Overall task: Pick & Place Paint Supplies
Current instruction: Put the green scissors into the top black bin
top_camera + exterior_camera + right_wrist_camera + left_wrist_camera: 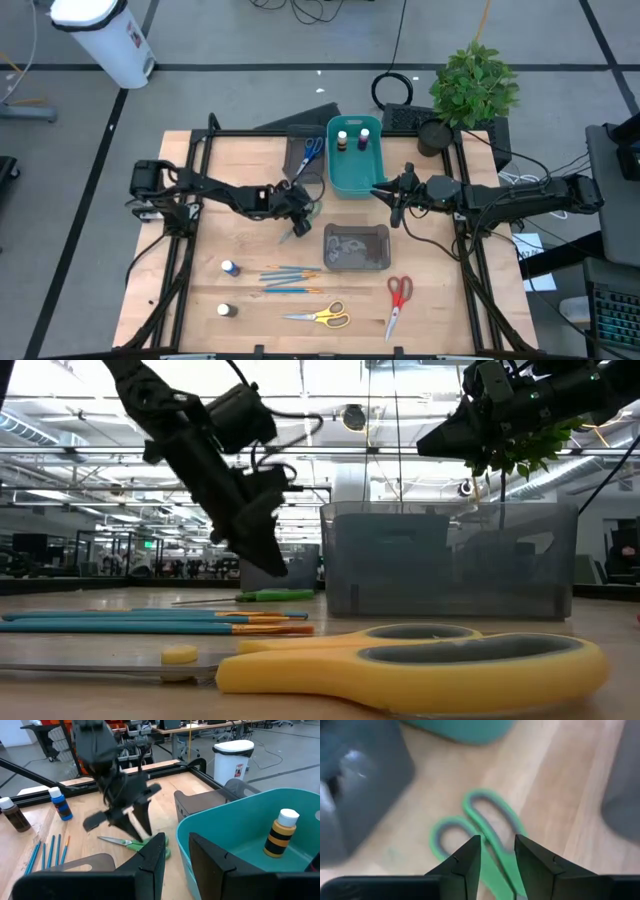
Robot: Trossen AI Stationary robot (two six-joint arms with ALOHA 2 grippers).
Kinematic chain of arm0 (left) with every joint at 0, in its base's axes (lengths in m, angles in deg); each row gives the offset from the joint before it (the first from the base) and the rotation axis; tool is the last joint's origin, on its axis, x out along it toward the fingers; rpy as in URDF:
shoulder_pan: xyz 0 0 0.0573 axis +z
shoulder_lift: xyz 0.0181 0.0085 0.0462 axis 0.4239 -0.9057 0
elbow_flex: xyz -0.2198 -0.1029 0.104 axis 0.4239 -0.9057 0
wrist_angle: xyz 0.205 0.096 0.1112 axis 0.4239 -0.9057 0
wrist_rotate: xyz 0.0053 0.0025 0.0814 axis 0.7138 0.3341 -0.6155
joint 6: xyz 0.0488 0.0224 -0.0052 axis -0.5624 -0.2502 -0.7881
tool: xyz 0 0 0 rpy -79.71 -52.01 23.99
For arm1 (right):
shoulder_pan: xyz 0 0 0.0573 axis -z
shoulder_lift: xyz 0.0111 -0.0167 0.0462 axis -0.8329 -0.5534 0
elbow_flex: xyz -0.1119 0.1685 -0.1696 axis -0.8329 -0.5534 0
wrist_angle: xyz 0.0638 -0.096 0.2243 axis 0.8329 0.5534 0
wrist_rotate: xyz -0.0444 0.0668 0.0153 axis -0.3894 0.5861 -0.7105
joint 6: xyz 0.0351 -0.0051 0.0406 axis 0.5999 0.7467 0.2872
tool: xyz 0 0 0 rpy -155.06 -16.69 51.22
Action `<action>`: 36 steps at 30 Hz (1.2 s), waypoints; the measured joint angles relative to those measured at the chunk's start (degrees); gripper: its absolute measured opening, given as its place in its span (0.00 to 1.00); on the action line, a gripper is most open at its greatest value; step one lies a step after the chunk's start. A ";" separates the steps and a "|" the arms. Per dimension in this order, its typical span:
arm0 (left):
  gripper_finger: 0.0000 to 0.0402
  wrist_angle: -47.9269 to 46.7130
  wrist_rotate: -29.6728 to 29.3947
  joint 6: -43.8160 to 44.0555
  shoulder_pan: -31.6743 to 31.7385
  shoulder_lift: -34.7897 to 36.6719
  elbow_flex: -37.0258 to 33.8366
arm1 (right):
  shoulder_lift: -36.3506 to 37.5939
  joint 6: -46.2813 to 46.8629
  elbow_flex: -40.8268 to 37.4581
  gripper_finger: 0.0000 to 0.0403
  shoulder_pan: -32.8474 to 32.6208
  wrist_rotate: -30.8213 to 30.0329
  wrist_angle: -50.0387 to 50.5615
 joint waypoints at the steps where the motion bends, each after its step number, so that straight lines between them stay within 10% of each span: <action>1: 0.32 -0.28 0.02 0.00 -0.21 -1.02 0.00 | 0.00 0.00 0.00 0.19 0.00 0.00 0.00; 10: 0.32 -3.99 3.92 2.16 -1.93 -5.12 0.37 | 0.00 0.02 0.00 0.19 0.00 0.02 -0.09; 23: 0.32 -23.97 7.40 6.60 -5.62 8.18 -0.55 | 0.00 0.00 0.00 0.19 0.00 0.02 -0.07; 36: 0.33 -17.83 3.28 14.36 -8.30 9.42 -0.15 | 0.00 0.36 0.00 0.19 0.00 0.04 -0.09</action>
